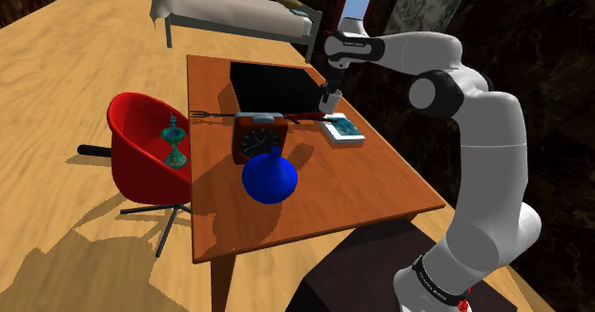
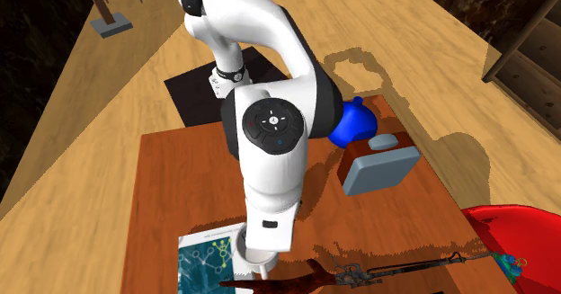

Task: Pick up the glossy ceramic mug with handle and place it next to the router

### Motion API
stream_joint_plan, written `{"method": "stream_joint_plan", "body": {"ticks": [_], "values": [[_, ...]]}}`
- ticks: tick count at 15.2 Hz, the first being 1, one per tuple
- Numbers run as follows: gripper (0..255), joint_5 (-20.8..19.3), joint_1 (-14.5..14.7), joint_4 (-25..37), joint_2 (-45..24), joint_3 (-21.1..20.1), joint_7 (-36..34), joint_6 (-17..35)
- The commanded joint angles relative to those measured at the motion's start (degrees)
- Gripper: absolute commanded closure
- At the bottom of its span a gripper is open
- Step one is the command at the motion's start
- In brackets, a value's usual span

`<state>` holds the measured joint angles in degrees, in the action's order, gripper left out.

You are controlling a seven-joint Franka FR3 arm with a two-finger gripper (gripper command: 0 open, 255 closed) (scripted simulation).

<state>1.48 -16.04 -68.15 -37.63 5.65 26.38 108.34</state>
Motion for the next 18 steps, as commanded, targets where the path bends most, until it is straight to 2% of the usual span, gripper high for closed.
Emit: {"method": "stream_joint_plan", "body": {"ticks": [1,18], "values": [[255,0.02,0.01,-1.00,-0.33,-0.02,-0.01,1.40],[255,0.30,0.05,-7.75,-4.23,-0.25,-0.08,12.03]]}}
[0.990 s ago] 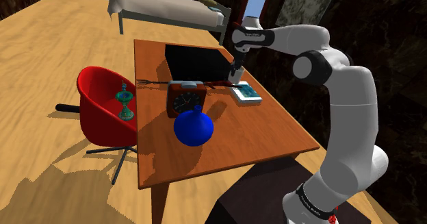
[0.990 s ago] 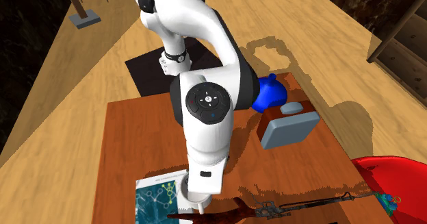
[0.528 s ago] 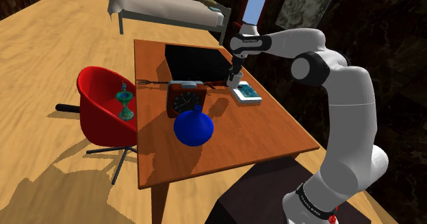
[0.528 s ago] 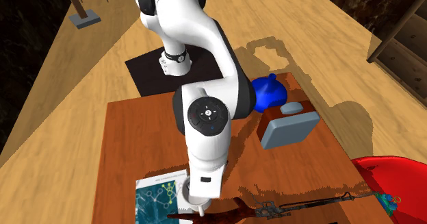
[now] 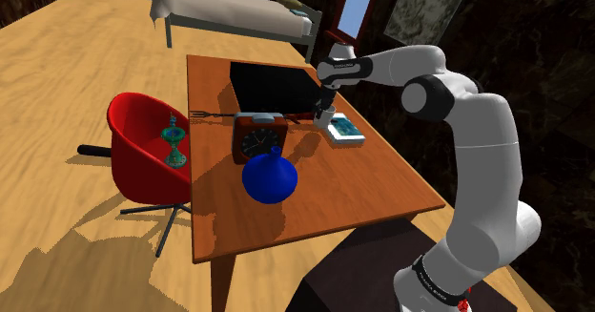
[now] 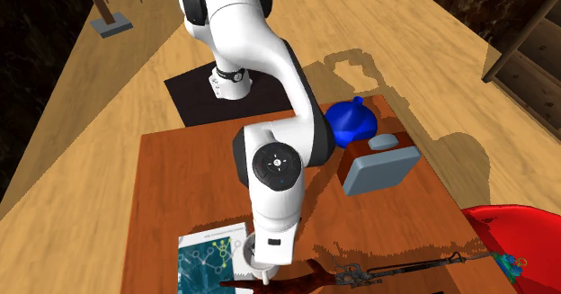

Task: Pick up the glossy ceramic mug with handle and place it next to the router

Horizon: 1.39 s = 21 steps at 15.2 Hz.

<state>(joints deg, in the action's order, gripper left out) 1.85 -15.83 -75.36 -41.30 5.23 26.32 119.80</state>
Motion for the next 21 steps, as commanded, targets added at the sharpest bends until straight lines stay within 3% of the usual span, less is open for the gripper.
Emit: {"method": "stream_joint_plan", "body": {"ticks": [1,9,10,15,19,21], "values": [[255,-0.03,-0.18,-0.96,-1.20,0.13,-0.02,1.62],[255,-0.05,-0.20,-0.96,-1.19,0.10,-0.03,1.62],[0,-0.04,-0.25,-0.71,-1.42,0.11,0.01,1.59],[0,-0.05,-0.20,-0.96,-1.19,0.11,-0.03,1.62],[0,-0.29,0.02,0.81,2.17,0.26,-0.16,-3.51],[0,-0.29,0.02,0.80,2.18,0.26,-0.16,-3.51]]}}
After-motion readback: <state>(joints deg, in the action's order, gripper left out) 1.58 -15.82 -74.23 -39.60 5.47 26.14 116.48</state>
